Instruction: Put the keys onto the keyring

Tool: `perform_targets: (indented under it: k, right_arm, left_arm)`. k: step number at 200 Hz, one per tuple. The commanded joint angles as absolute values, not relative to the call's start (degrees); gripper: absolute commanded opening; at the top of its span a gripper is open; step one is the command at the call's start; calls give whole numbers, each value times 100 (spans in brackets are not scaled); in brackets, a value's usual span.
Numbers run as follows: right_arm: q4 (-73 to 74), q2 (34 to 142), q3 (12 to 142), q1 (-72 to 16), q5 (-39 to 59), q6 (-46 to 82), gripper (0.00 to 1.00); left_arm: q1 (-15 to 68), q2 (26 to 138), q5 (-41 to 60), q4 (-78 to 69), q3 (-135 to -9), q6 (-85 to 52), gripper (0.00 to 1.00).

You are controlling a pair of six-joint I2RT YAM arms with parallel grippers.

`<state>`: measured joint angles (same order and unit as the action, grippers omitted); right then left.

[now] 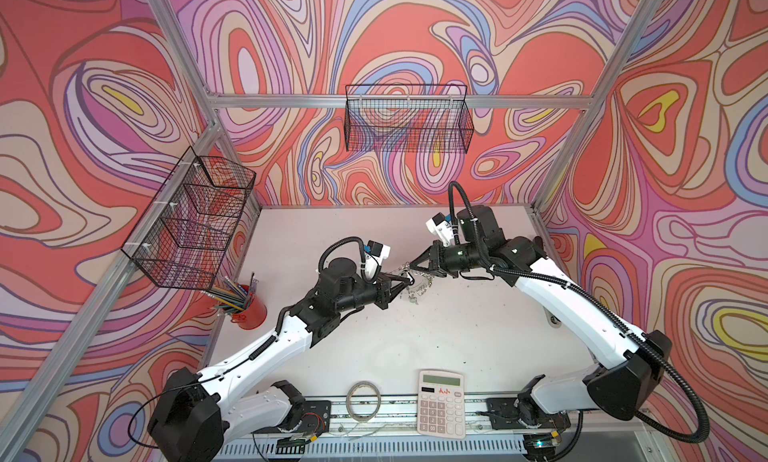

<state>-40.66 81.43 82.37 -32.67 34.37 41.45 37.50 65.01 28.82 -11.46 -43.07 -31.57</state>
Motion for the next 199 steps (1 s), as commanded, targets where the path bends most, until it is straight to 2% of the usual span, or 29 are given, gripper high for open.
perform_targets:
  k: [1,56,199]
  right_arm:
    - [-3867,8041,8275,-3208,3559,4235,0]
    - [-4265,8042,8426,-3209,3562,3960,0]
    - [-4106,8006,8271,-3120,3658,4013,0]
  left_arm:
    - [3718,6590,2772,-565,-4536,-3322,0]
    - [3718,6961,2959,-162,-4963,-3480,0]
    - [3605,6533,2851,166,-4862,-3529,0]
